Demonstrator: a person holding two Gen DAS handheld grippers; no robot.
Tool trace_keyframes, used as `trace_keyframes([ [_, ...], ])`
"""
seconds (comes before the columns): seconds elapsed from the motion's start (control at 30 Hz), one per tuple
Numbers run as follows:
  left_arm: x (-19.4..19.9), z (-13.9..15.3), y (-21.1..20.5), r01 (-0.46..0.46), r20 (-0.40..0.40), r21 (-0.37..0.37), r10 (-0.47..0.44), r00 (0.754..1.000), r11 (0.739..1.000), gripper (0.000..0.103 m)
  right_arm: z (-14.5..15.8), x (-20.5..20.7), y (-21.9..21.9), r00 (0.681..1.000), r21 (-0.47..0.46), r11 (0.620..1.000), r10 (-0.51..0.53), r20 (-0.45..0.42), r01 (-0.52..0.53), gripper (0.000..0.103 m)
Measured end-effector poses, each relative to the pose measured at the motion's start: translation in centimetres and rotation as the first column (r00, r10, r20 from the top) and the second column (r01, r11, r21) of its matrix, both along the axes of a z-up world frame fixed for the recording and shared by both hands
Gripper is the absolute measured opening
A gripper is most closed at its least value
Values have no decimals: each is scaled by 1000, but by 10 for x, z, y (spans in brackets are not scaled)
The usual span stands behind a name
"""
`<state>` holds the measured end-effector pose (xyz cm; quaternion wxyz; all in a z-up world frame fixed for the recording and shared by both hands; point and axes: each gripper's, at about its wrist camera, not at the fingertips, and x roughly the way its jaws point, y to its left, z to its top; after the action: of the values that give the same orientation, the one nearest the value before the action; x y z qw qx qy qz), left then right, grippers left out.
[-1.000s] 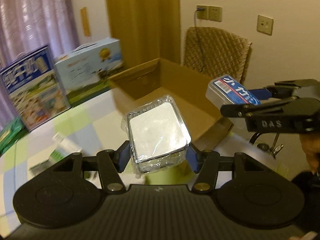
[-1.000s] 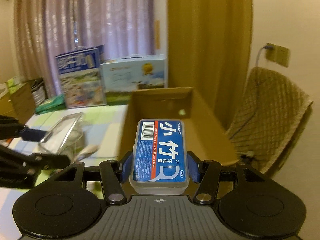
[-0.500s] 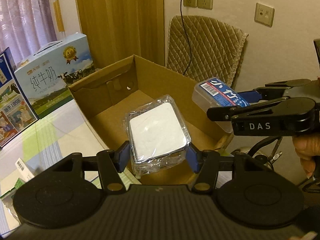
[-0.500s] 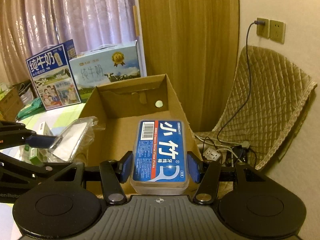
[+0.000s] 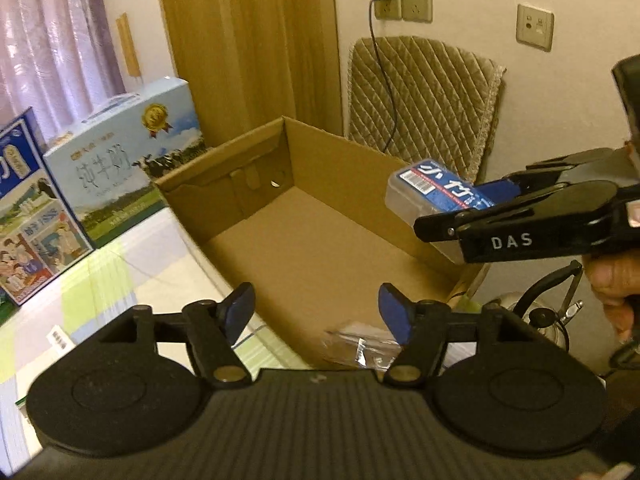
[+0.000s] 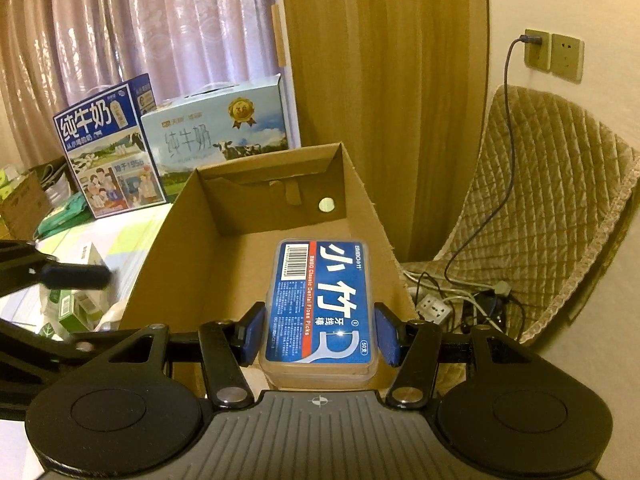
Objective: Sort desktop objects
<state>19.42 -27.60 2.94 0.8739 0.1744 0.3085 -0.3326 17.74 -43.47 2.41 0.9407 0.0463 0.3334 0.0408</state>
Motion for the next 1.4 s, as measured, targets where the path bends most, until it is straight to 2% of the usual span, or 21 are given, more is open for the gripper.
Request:
trace_keyframes([
  [0.3,-15,12,41,-55,4,-48,55,998,997,71,-5,4,12,1000,4,1000,26,-17,-26,56],
  [0.5,-30,10,77,-123,1,-59,123,992,991,73,4,-11,15,1000,6,1000,15,11,-15,65],
  [0.6,-39,7,100,-163,-5,-57,163,987,985,75,12,-26,18,999,22,1000,7,36,-8,67],
  [0.73,-52,3,130,-223,-23,-56,222,975,973,76,21,-60,27,997,64,998,4,79,-9,76],
  [0.87,-65,2,158,-271,-33,-63,270,962,960,78,22,-92,43,997,116,993,14,81,-23,84],
  [1.0,-79,4,182,-300,-5,-46,301,954,953,83,19,-121,66,997,134,990,44,67,-53,90],
  [1.13,-92,7,209,-338,-15,-51,338,941,940,88,10,-142,97,991,90,987,130,38,-133,96],
  [1.4,-107,0,250,-397,-41,-54,395,918,916,97,-8,-155,143,973,73,971,229,-24,-227,101],
])
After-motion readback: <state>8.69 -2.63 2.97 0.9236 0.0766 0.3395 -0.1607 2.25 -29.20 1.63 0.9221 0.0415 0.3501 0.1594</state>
